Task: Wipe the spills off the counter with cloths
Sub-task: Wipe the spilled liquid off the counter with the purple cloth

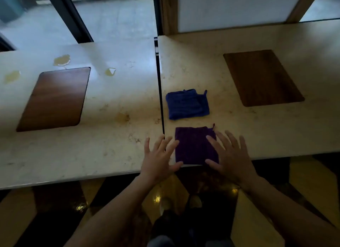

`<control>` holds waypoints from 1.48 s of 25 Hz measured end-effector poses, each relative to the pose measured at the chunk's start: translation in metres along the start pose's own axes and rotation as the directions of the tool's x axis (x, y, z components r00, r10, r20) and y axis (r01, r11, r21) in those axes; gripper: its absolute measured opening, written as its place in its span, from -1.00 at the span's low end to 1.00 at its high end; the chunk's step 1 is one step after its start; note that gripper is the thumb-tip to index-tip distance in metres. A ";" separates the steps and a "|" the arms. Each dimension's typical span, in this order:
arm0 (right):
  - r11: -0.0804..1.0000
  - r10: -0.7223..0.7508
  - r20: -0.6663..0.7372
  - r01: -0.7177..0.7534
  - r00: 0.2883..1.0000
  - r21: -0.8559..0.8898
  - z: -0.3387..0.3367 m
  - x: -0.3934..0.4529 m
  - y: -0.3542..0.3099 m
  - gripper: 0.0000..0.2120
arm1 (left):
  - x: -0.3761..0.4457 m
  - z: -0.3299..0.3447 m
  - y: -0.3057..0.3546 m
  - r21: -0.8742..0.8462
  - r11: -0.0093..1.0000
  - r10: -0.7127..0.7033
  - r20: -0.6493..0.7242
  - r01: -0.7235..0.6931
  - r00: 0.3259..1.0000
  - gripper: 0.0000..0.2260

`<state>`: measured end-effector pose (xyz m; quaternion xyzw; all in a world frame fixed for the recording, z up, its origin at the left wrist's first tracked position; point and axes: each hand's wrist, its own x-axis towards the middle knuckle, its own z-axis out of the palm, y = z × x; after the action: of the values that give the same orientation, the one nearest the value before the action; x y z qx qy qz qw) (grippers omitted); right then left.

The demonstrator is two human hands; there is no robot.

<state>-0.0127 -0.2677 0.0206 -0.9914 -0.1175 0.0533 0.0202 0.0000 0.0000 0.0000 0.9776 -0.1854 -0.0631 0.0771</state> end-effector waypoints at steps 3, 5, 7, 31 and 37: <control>0.998 -0.012 0.166 0.021 0.986 -0.053 0.028 -0.003 0.004 -0.21 | 0.003 0.019 0.009 0.096 0.990 0.082 0.163 -0.099 0.983 -0.35; 0.998 0.000 0.216 0.015 0.976 -0.069 0.046 -0.005 0.007 -0.21 | 0.006 0.030 0.013 0.098 0.989 0.090 0.161 -0.107 0.983 -0.40; 0.998 0.000 0.195 0.012 0.981 -0.061 0.057 -0.005 0.010 -0.24 | 0.006 0.037 0.014 0.084 0.990 0.107 0.084 -0.114 0.991 -0.50; 0.922 -0.279 -0.395 0.359 0.876 0.146 -0.084 0.130 -0.136 -0.81 | -0.042 -0.107 -0.114 -0.166 0.954 -0.299 -0.471 0.249 0.830 -0.79; 0.960 -0.183 -0.371 0.247 0.910 0.133 -0.073 0.136 -0.181 -0.78 | -0.042 -0.105 -0.173 -0.217 0.959 -0.258 -0.414 0.181 0.873 -0.83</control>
<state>0.0854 -0.0620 0.0890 -0.9598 -0.2157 -0.1188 0.1347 0.0381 0.1883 0.0763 0.9710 -0.0447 0.1342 0.1927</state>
